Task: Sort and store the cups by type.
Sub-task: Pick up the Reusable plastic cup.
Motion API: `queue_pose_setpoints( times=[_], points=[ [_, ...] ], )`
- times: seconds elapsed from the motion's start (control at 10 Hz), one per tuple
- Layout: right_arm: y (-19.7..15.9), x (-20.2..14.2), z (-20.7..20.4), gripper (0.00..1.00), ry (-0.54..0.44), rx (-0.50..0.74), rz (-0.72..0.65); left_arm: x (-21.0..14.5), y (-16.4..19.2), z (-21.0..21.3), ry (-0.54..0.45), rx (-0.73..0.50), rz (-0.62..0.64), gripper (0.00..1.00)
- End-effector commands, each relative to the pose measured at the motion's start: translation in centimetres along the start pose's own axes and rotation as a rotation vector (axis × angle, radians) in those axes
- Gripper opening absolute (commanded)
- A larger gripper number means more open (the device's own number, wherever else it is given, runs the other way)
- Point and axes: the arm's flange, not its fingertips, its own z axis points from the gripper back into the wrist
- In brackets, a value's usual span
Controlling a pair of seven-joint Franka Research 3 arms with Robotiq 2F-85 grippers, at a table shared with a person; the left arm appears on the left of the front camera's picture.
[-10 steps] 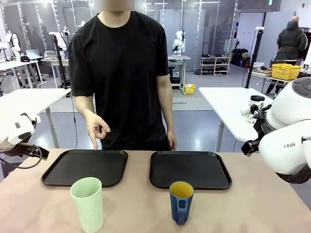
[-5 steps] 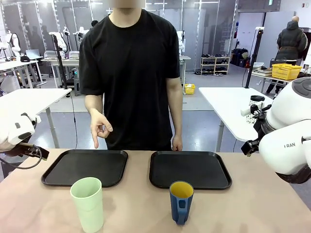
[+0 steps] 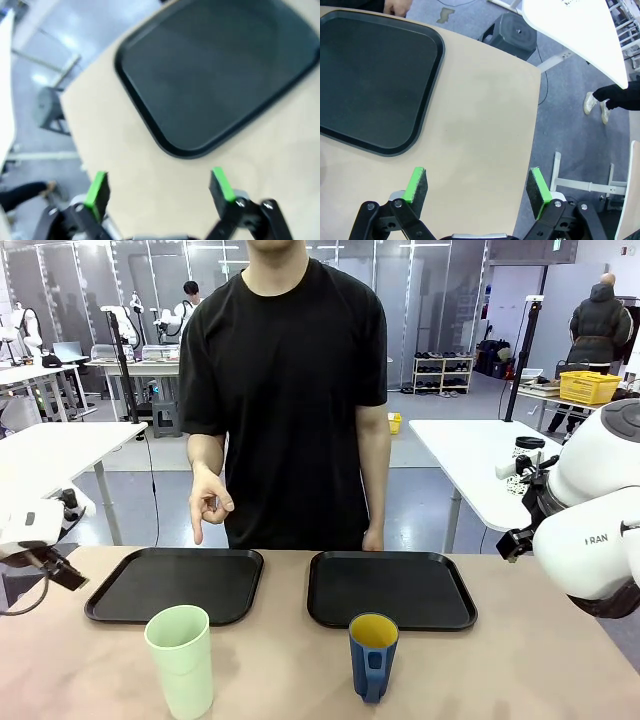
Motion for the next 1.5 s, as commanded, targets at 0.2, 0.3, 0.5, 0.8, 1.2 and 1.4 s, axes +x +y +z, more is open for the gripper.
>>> queue_pose_setpoints(
  times=[0.2,0.3,0.5,0.8,1.2,1.4],
  points=[
    [-0.1,-0.2,-0.1,1.00,0.002,-0.003,0.000,-6.3,1.5,3.9,0.008,-0.137,-0.303,1.00],
    [-0.1,-0.2,-0.1,1.00,0.002,-0.003,0.000,-1.3,1.0,0.6,-0.003,-0.075,-0.195,1.00],
    [-0.1,-0.2,-0.1,1.00,0.002,-0.003,0.000,-1.3,1.0,0.6,-0.003,-0.075,-0.195,1.00],
    [-0.1,-0.2,-0.1,1.00,0.002,-0.003,0.000,-0.9,2.6,-0.6,-0.064,-0.076,-0.362,1.00],
    [-0.1,-0.2,-0.1,1.00,0.002,-0.003,0.000,-0.8,5.0,-1.6,-0.054,-0.232,-0.906,1.00],
    [-0.1,-0.2,-0.1,1.00,0.002,-0.003,0.000,-0.7,3.3,-0.4,-0.012,-0.167,-0.833,1.00]
  ],
)
